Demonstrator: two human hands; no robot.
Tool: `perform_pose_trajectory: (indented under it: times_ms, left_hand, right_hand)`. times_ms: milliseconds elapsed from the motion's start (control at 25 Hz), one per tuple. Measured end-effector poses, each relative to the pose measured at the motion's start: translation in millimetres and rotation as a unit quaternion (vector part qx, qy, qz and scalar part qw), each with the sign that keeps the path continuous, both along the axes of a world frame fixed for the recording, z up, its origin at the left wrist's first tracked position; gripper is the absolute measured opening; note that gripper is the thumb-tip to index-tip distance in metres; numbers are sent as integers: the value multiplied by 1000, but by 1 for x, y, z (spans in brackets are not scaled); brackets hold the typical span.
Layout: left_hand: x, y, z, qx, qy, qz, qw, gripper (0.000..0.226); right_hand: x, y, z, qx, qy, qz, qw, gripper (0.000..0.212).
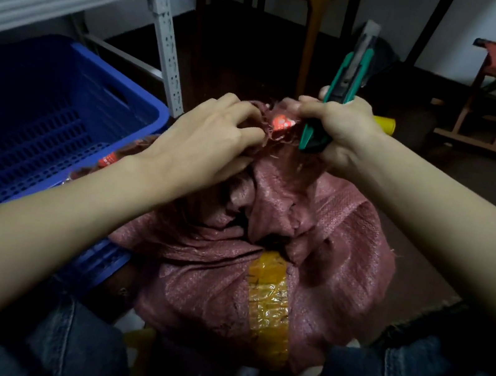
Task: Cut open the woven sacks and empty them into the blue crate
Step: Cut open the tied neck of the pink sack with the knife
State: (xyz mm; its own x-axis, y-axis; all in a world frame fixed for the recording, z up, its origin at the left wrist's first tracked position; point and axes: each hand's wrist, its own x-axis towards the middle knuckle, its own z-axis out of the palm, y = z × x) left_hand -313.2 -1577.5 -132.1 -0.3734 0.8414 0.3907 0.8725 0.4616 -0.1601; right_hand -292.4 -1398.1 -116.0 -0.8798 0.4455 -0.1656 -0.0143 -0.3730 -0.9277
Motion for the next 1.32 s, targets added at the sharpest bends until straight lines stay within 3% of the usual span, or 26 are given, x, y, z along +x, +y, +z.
perform_pose_trajectory:
  times_ms: [80, 200, 400, 480, 560, 680, 1000, 1320]
  left_hand:
    - [2, 0, 1, -17, -12, 32, 999, 26]
    - [3, 1, -1, -24, -60, 76, 995, 38]
    - [2, 7, 1, 102, -65, 59, 991, 40]
    - [-1, 7, 1, 119, 0, 52, 992, 35]
    - [-2, 7, 0, 119, 39, 53, 991, 29]
    - [-4, 6, 0, 114, 37, 49, 992, 27]
    - [-8, 3, -4, 87, -25, -1, 996, 25]
    - [-6, 0, -1, 113, 13, 71, 991, 28]
  right_hand:
    - [-4, 3, 5, -91, 29, -21, 995, 39]
    - [-9, 7, 4, -140, 42, -14, 989, 41]
    - [-7, 8, 2, -138, 70, 35, 987, 47]
    - [-6, 10, 3, -87, 85, 54, 991, 47]
    - [-3, 13, 1, 50, 97, 80, 991, 43]
    - [2, 8, -4, 178, 114, 116, 970, 40]
    - [0, 1, -8, 209, 104, 100, 967, 43]
    - [-5, 7, -7, 242, 85, 72, 964, 43]
